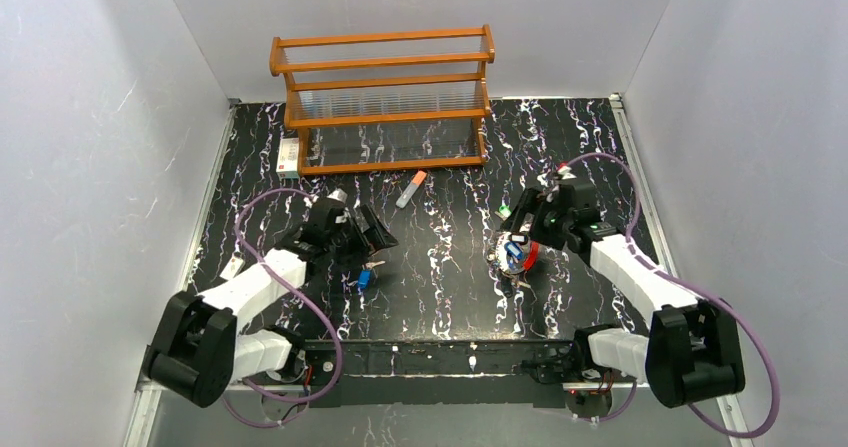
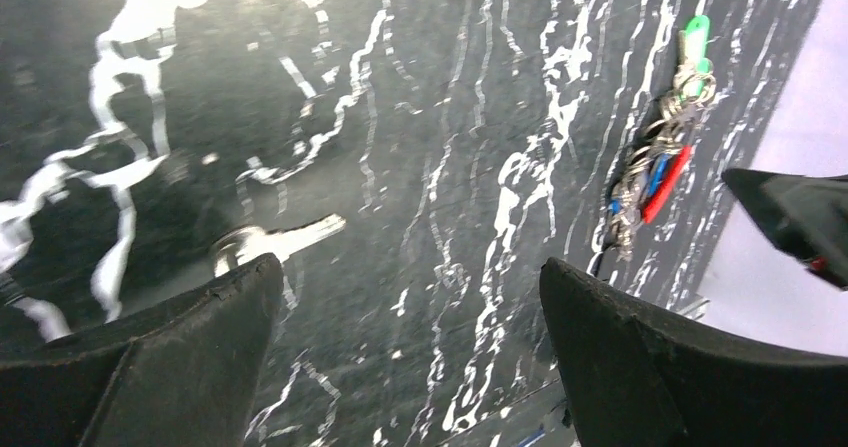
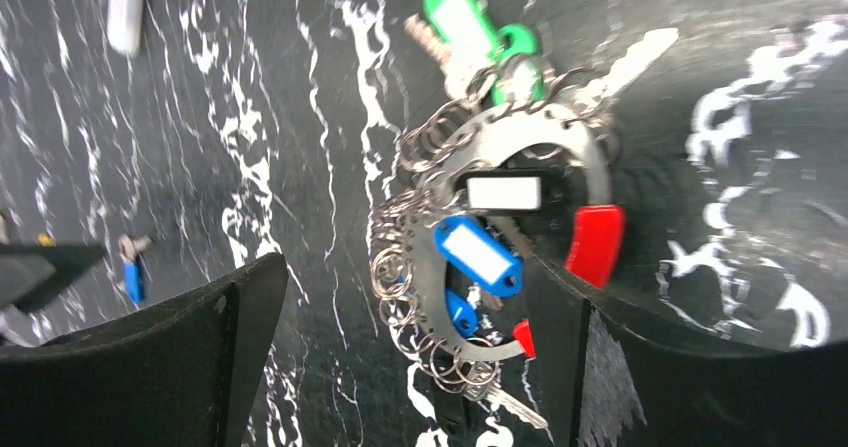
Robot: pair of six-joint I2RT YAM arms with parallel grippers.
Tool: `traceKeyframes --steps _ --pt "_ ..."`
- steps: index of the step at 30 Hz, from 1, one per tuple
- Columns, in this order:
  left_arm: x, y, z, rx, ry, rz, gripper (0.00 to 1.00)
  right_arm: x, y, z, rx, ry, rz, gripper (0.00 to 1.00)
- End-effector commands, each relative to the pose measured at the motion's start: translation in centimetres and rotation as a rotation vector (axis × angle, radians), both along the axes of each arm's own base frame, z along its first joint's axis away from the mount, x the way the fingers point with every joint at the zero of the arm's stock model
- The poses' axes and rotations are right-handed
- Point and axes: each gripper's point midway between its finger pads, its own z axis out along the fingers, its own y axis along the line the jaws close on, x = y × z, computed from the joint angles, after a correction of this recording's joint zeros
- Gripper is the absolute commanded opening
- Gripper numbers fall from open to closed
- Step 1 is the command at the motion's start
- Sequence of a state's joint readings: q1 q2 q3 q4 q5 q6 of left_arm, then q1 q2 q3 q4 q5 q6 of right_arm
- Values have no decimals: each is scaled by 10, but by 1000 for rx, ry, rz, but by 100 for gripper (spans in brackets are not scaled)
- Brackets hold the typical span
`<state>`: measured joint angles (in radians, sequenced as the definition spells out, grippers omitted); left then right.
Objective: Put the keys on the keyring
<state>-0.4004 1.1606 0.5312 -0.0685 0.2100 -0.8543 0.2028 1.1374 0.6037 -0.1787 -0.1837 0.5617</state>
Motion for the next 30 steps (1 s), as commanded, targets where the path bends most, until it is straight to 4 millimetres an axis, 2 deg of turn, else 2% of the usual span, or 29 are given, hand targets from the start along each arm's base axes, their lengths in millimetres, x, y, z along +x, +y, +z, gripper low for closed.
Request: traceKeyframes --steps 1,5,8,12,17,20,22,26,30 --pt "16 -30 -1 -89 -30 20 98 -7 27 -2 -92 20 138 95" --pt "29 -56 -5 -122 -24 -27 98 -8 36 -23 -156 81 154 92" --pt "38 -74 0 -121 -35 -80 98 -12 41 -40 -192 139 167 91" --pt "46 -76 9 -93 -65 -96 98 -18 62 -49 -196 162 242 91" --pt "56 -57 34 8 -167 -71 98 -24 111 -40 -64 158 388 89" --pt "60 -39 49 101 -230 -51 98 -34 148 -27 75 147 520 89" --pt "60 -24 56 164 -257 -19 98 -39 166 -20 155 154 582 87" --pt "55 -16 57 197 -262 -20 98 -30 173 -4 167 111 588 87" --pt "49 -26 43 159 -210 -57 98 -15 160 16 93 31 541 89"
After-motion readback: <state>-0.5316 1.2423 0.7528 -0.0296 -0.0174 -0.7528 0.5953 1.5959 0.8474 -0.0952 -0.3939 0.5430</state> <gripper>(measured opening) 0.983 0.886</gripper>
